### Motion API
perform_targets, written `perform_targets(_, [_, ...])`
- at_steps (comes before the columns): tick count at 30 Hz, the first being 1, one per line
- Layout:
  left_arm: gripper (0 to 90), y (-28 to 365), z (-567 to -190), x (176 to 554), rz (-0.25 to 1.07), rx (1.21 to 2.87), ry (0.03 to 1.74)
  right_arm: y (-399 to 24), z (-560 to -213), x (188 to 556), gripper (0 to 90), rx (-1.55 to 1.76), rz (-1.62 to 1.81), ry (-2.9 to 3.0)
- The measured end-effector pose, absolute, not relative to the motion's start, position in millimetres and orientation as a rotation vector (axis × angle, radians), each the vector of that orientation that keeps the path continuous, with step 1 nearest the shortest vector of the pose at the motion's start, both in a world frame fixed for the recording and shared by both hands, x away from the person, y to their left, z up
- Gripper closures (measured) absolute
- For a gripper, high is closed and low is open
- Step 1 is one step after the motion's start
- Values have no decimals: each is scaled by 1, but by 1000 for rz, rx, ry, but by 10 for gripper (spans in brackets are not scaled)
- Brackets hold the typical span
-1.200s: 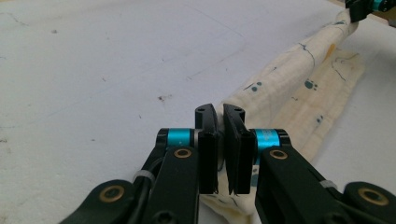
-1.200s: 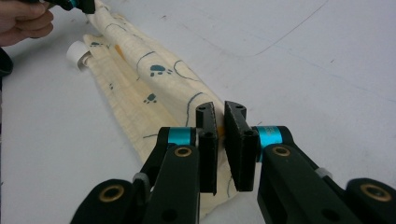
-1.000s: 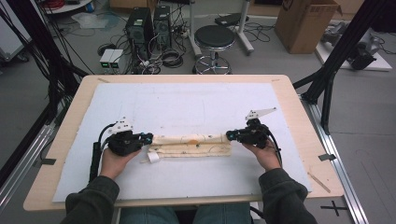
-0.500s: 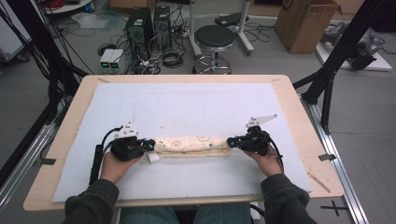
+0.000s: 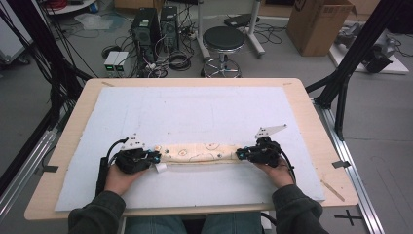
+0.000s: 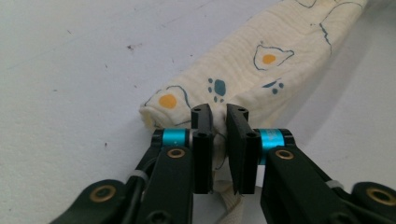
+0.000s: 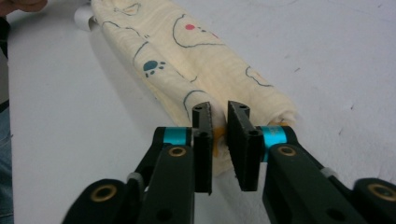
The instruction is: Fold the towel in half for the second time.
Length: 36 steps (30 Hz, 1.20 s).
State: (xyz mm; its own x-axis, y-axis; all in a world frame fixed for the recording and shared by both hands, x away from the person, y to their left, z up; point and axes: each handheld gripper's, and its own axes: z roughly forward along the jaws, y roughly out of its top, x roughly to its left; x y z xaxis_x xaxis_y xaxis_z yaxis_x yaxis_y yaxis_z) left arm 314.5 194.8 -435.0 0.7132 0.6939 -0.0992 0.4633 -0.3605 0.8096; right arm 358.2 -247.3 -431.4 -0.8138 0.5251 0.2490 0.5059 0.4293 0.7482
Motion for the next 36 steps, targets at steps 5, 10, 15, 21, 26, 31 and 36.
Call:
perform_targets(5, [643,200,-429,307,303,2007,859,-252,-425,355,681,942,1432,2602])
perform_targets(10, [584,210,-423,300,313,1987,852,-254,-412,350,648,901,1482,2582])
perform_targets(15, [601,211,-416,301,323,1948,849,-246,-406,351,681,849,1490,2590])
perform_targets(21, [782,186,-406,315,324,1979,791,-225,-403,358,786,800,1468,2635])
perform_targets(26, [825,165,-411,328,301,2015,764,-209,-411,368,812,791,1435,2691])
perform_targets(31, [826,162,-424,333,294,2098,777,-202,-421,372,812,789,1368,2744])
perform_targets(36, [825,170,-430,333,294,2123,800,-205,-430,373,812,807,1327,2760])
